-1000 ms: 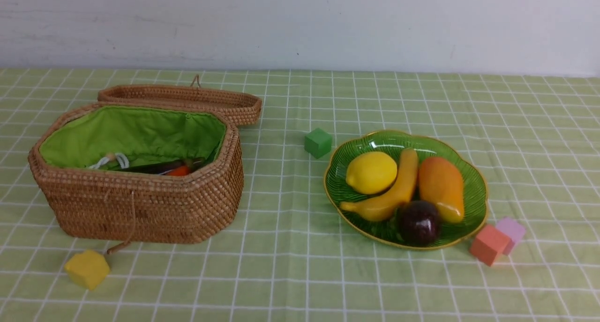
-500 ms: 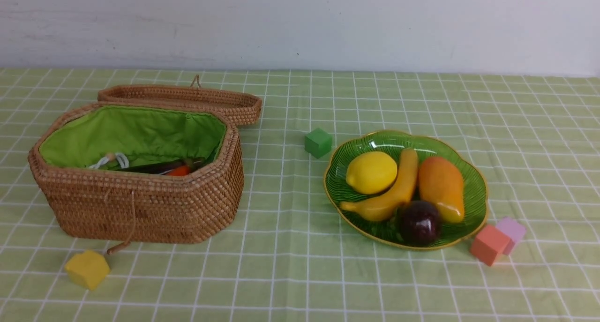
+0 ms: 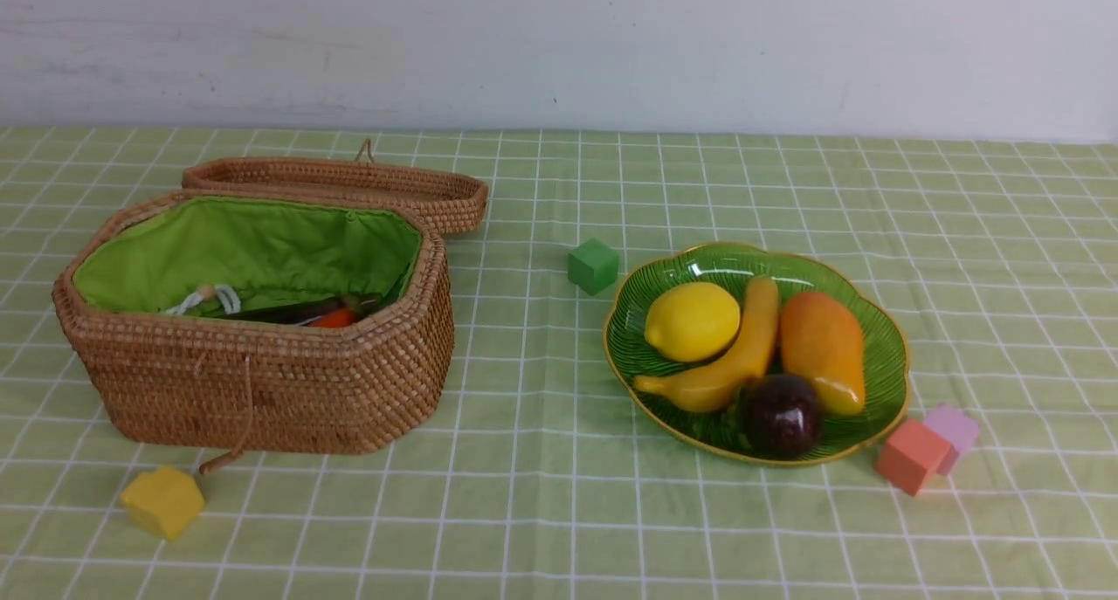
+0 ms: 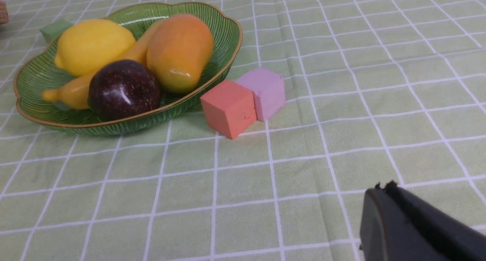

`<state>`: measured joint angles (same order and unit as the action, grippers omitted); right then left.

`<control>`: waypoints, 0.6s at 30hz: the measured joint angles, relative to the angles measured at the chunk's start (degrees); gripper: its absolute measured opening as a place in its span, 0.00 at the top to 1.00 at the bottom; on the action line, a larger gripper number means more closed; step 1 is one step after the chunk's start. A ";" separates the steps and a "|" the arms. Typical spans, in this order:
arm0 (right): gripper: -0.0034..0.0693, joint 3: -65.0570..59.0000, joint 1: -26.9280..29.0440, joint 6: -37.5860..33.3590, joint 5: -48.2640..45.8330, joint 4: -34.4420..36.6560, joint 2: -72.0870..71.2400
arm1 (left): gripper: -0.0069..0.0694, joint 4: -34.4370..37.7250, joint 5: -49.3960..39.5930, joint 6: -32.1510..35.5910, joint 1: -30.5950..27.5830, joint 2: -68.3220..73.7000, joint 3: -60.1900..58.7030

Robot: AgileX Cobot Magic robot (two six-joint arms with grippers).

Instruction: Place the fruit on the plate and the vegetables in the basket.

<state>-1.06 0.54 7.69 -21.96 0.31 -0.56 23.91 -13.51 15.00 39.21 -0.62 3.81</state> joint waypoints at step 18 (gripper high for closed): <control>0.96 0.00 0.00 0.00 0.00 0.00 0.00 | 0.93 -18.20 2.97 -19.32 -26.28 0.00 -1.88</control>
<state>-1.06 0.54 7.69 -21.96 0.31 -0.56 5.71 -10.53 -4.32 12.93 -0.62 1.93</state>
